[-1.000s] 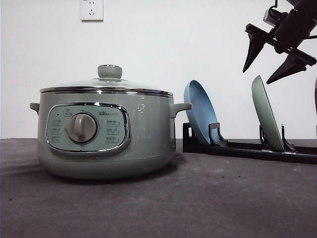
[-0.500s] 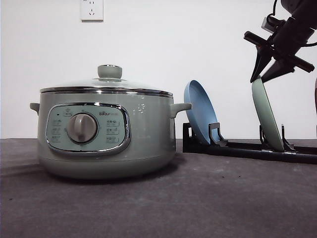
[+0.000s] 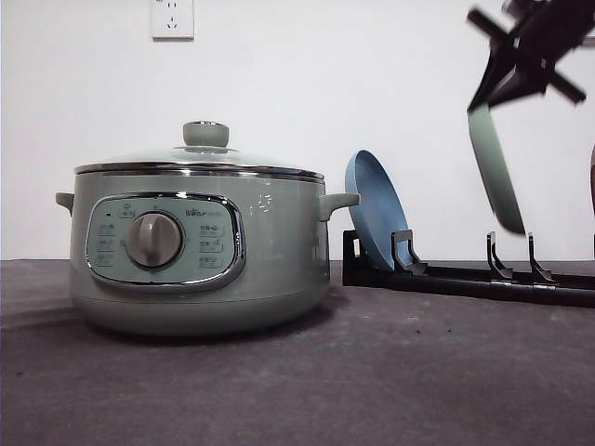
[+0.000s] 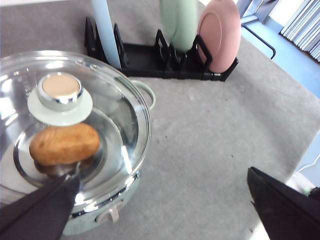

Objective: Transfer potato from steamer to green plate

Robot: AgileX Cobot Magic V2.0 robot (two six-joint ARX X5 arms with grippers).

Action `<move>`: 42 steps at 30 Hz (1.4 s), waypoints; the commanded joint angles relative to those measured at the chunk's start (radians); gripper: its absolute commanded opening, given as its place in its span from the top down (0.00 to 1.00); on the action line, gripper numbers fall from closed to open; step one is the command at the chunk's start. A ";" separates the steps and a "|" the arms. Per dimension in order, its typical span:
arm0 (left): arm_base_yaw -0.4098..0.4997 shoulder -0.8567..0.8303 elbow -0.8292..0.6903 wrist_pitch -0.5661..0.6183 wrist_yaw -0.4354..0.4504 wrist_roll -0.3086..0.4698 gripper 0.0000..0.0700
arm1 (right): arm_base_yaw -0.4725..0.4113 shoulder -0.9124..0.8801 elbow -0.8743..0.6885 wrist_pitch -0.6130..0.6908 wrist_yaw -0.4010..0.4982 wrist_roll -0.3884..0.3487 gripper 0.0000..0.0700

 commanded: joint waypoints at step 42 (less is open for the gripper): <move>-0.035 0.006 0.021 -0.021 0.005 0.027 0.00 | 0.815 -0.735 -0.414 -0.571 0.659 -0.192 1.00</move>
